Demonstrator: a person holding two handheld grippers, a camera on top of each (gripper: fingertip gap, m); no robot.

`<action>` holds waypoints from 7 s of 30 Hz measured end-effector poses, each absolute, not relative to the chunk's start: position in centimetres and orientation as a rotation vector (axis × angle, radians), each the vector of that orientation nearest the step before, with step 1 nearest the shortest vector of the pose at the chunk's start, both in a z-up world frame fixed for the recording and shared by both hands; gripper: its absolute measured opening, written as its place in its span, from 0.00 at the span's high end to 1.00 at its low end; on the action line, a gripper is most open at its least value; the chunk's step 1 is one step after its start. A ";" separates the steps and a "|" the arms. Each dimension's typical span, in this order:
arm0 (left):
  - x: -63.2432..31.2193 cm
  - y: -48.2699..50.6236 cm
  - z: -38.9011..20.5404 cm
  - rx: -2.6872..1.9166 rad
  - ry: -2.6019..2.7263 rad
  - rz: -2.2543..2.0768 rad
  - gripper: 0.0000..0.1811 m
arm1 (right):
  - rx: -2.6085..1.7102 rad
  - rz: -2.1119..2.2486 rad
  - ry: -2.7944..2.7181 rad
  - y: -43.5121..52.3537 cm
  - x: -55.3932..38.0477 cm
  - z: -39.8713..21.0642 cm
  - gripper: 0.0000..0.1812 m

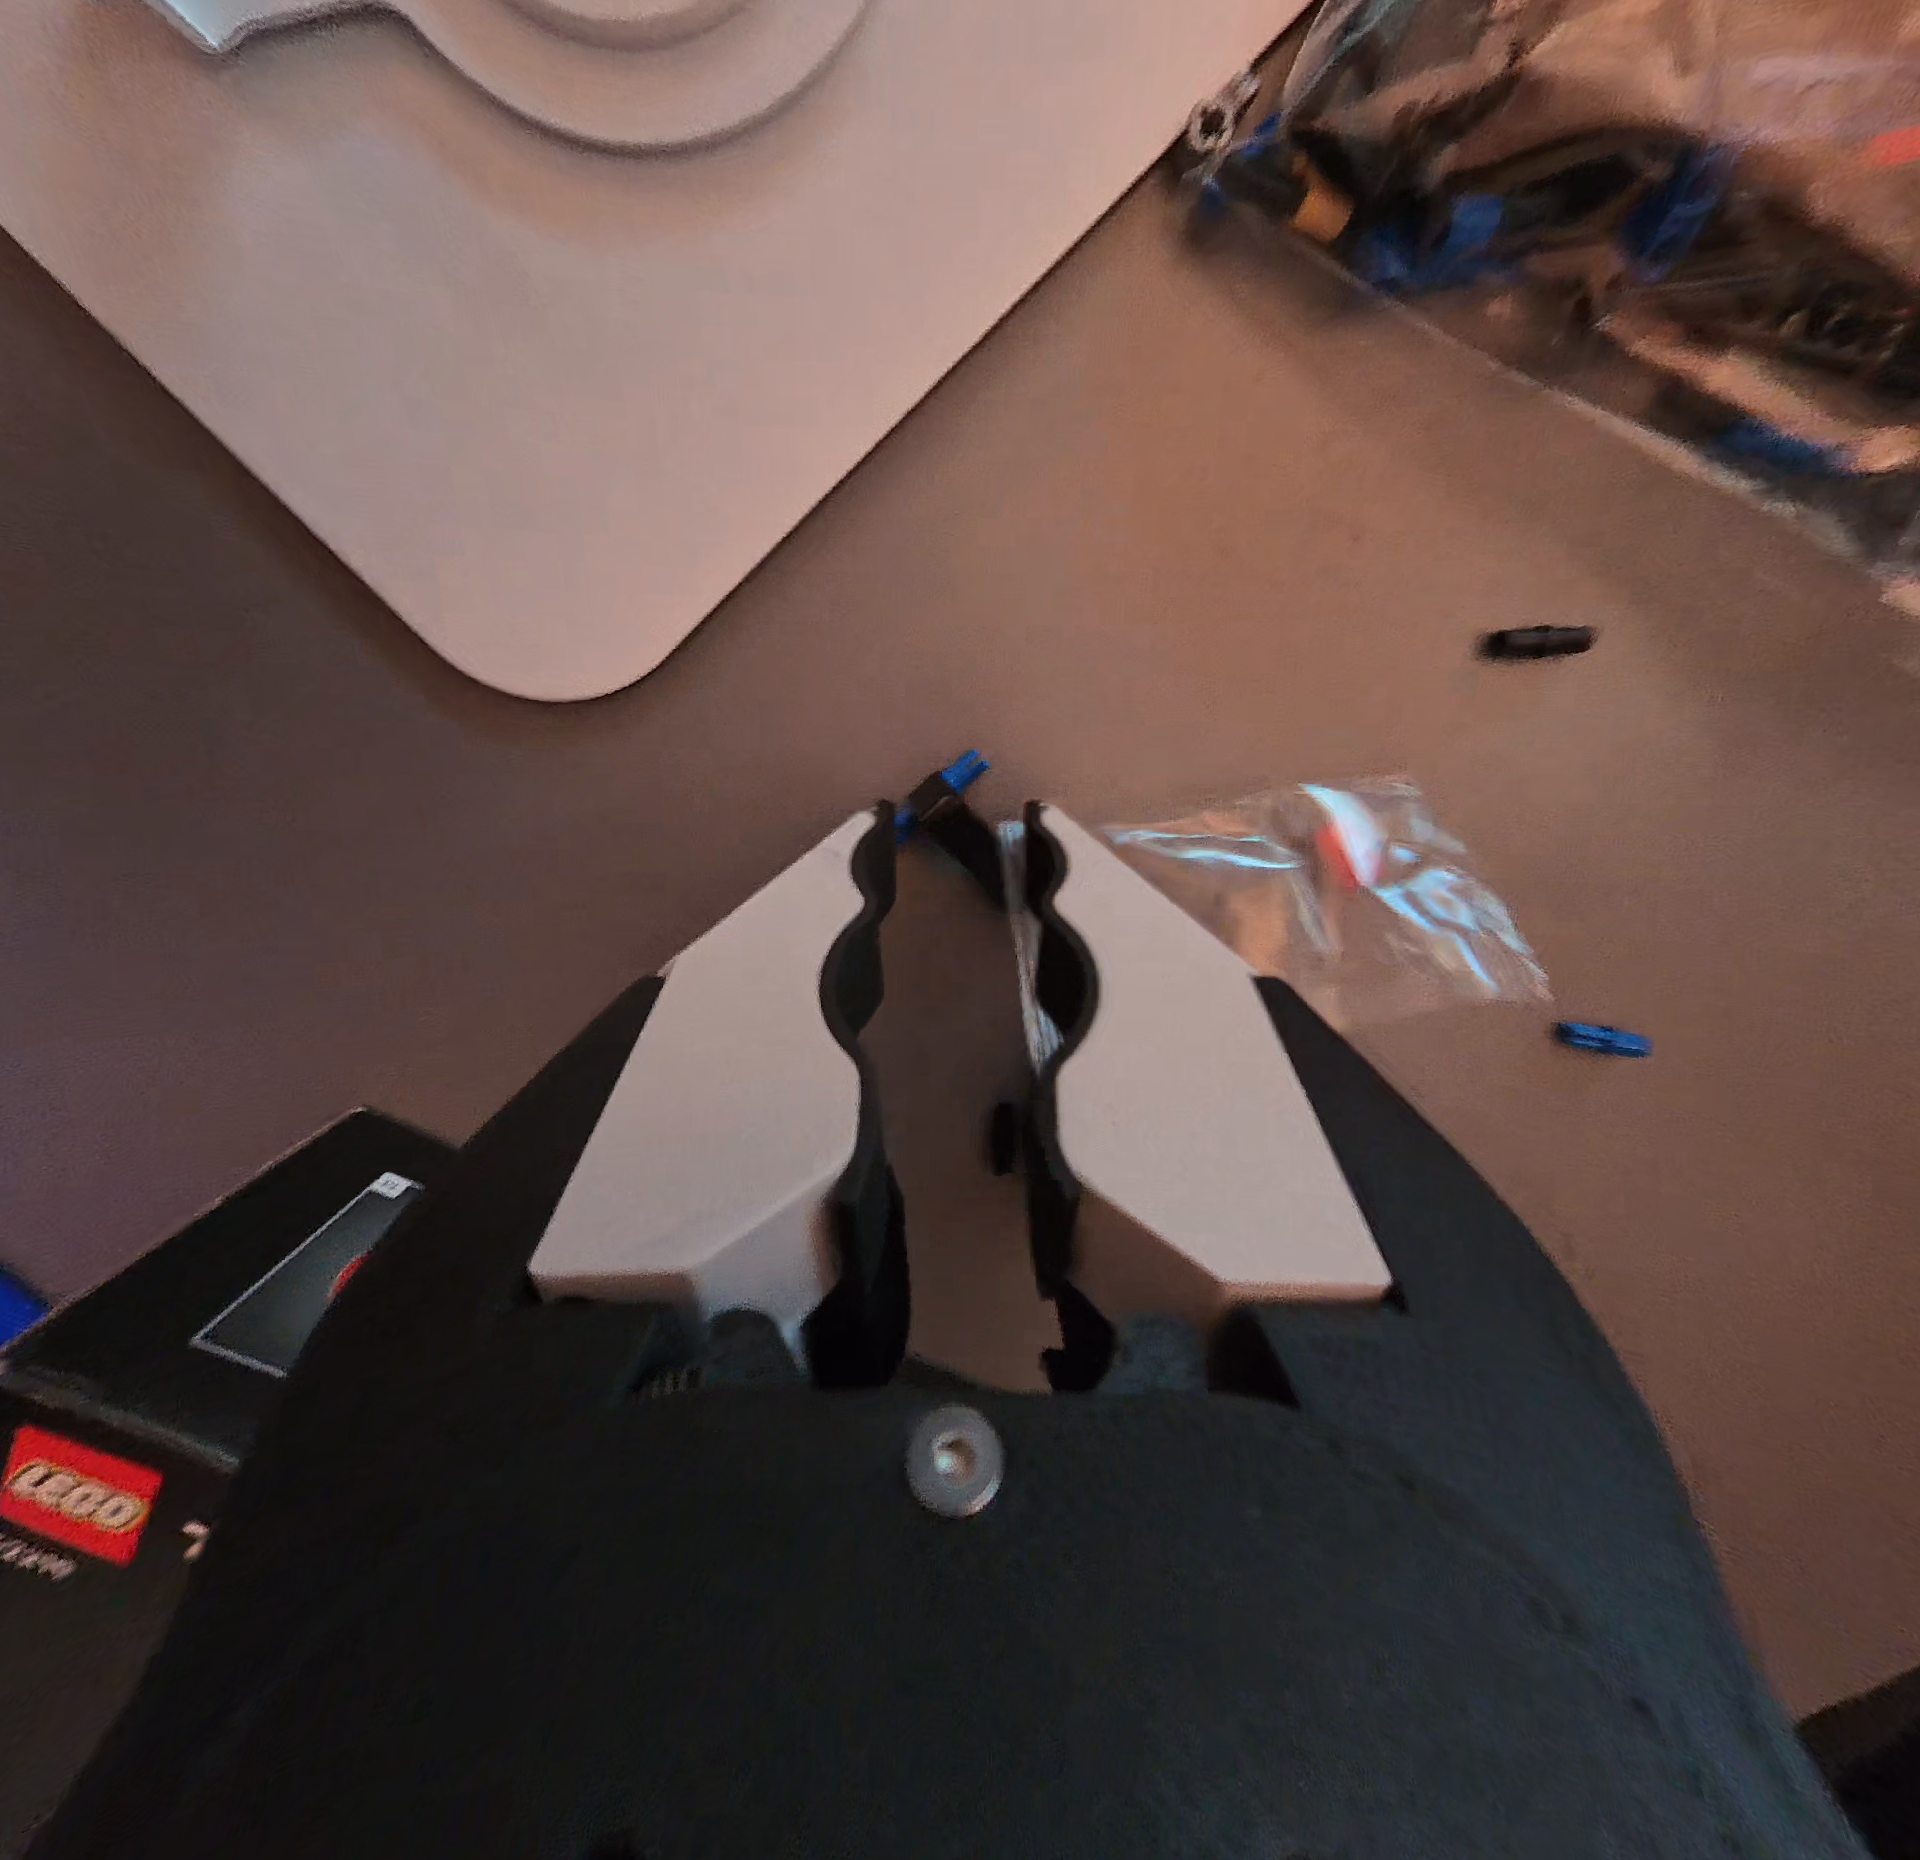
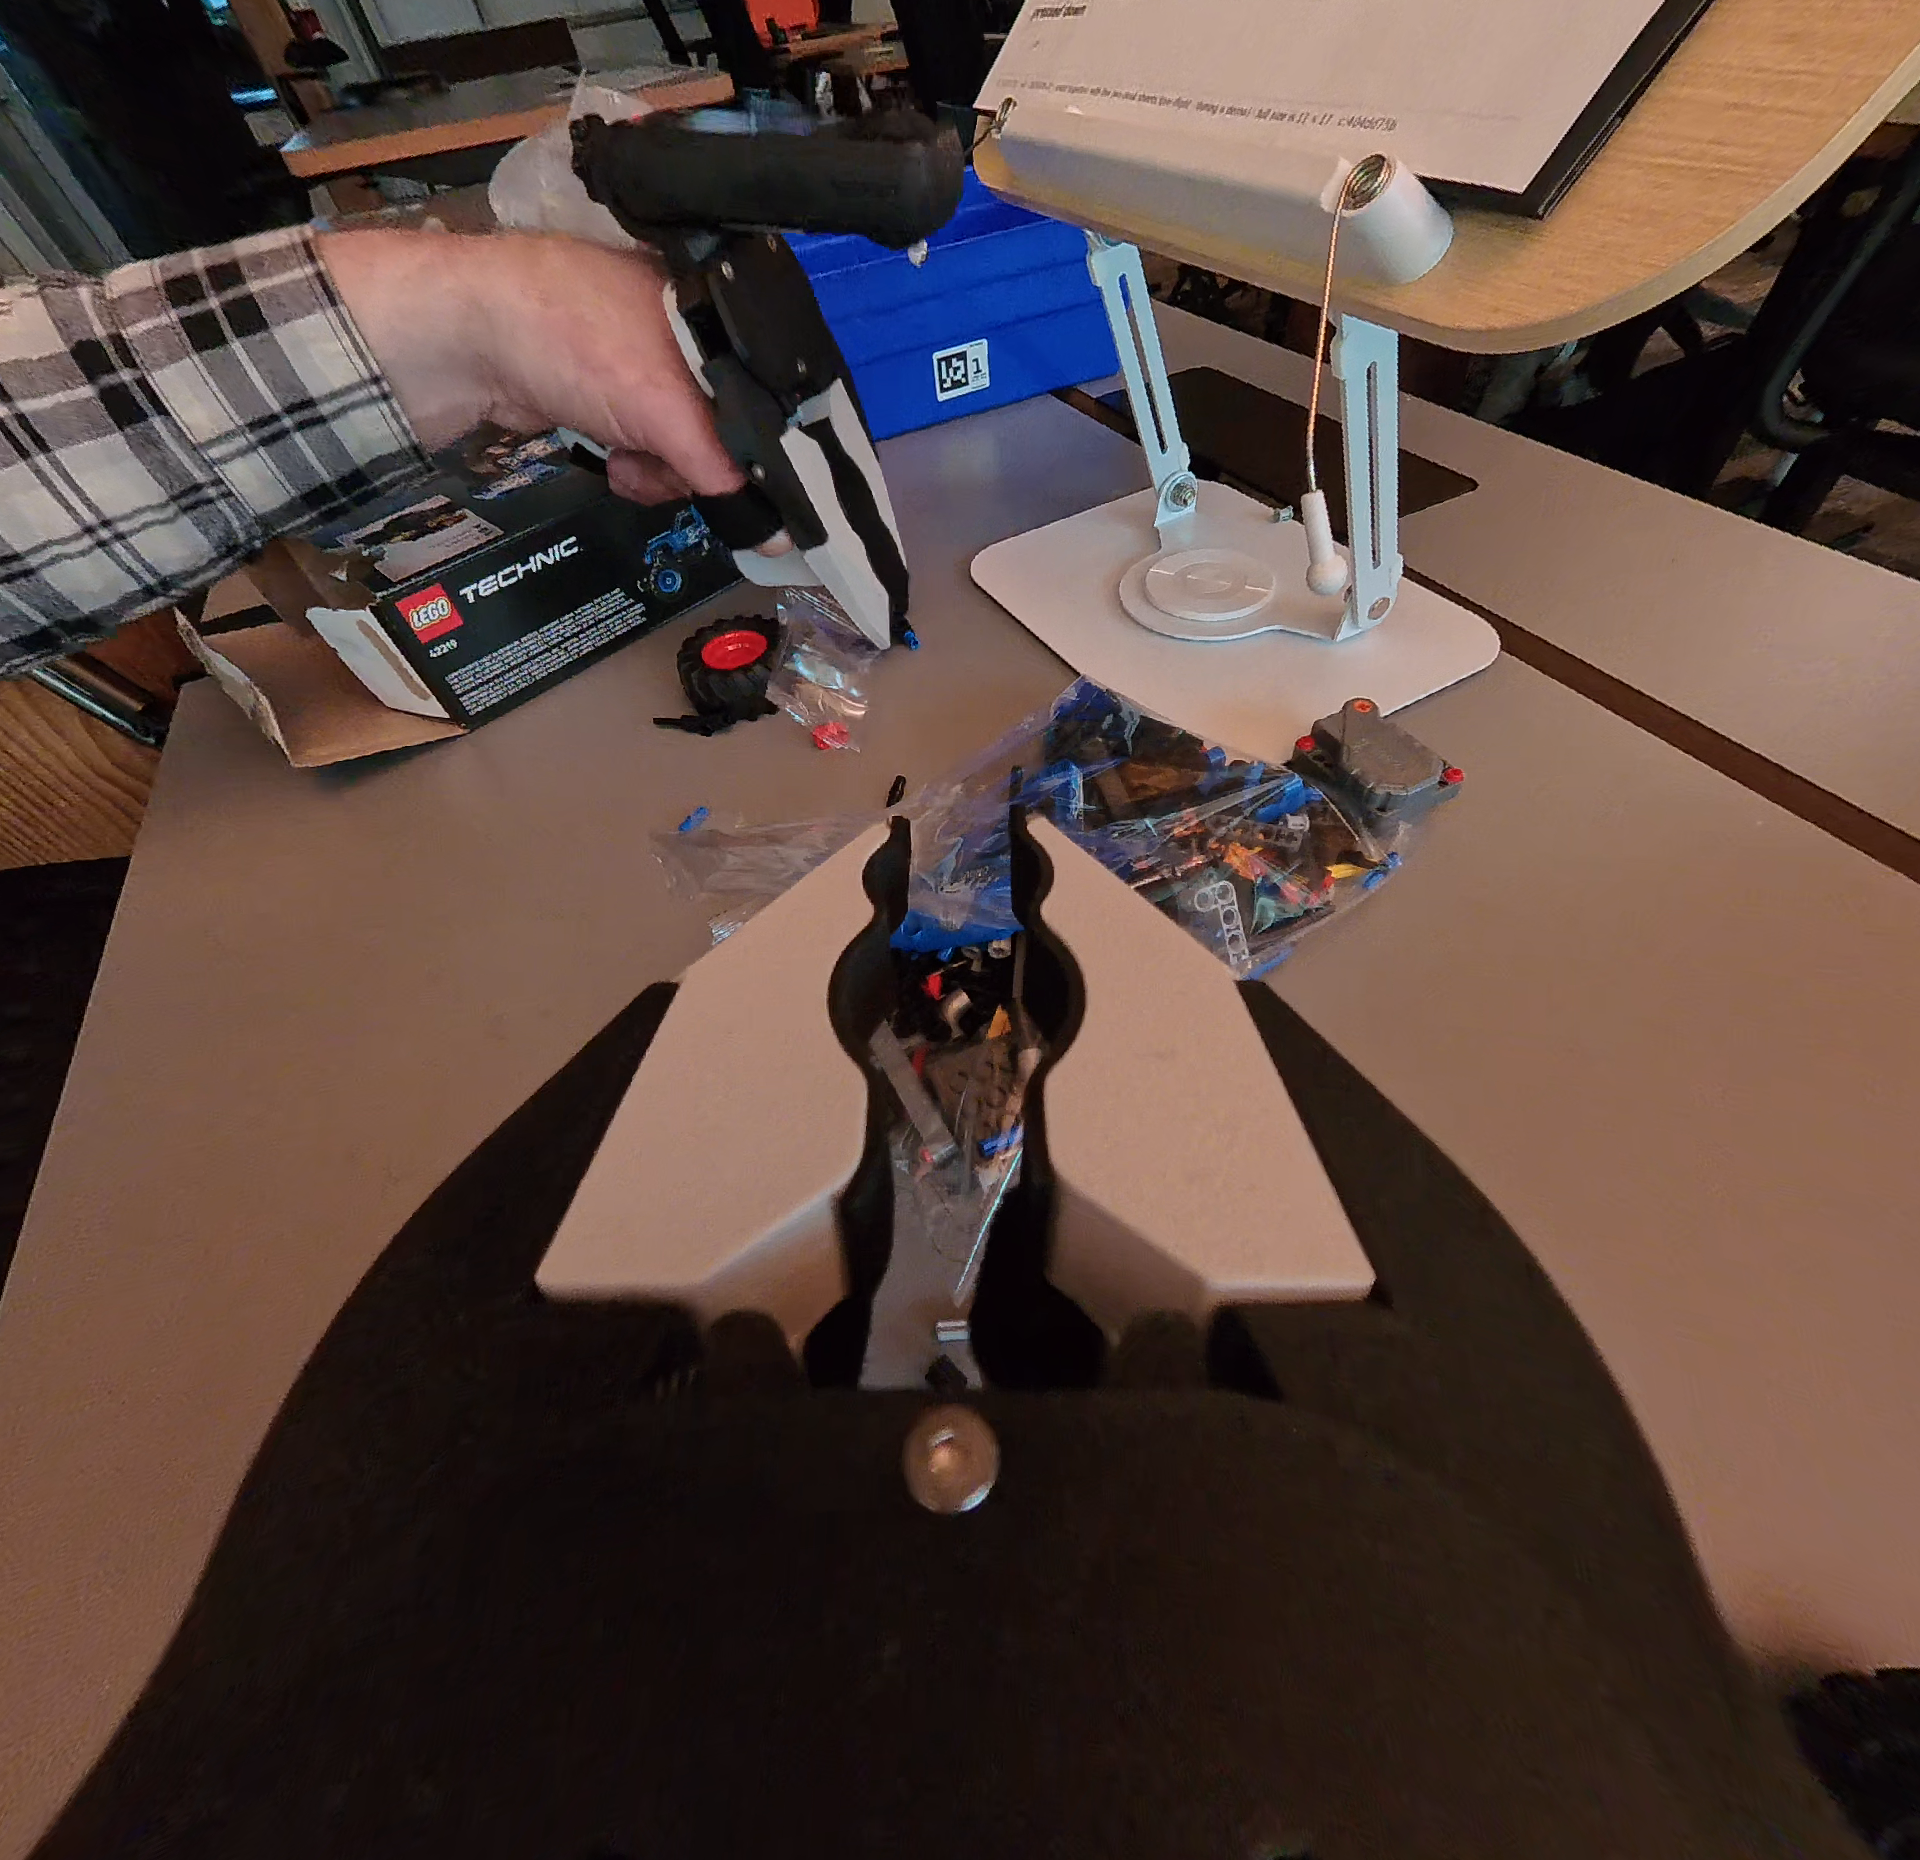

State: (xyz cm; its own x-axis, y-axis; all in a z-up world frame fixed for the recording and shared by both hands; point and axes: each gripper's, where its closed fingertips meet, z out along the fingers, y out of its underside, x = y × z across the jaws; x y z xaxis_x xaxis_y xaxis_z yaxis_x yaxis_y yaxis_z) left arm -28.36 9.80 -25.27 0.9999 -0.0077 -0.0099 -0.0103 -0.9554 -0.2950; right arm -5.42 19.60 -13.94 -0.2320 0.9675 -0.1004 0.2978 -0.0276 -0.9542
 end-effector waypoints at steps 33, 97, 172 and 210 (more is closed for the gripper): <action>-6.8 16.9 -21.8 -2.289 0.926 0.515 0.85 | -1.323 1.407 -1.624 18.2 -5.0 -13.5 0.89; -19.7 3.1 -23.2 -2.725 0.735 0.375 0.88 | -1.308 1.455 -1.568 18.7 -4.6 -12.4 0.89; -17.5 11.5 -24.4 -2.563 0.682 0.317 0.89 | -1.297 1.494 -1.550 18.6 -4.5 -12.0 0.89; -7.1 12.3 -19.4 -2.293 0.949 0.358 0.84 | -1.308 1.519 -1.507 19.5 -4.2 -11.7 0.89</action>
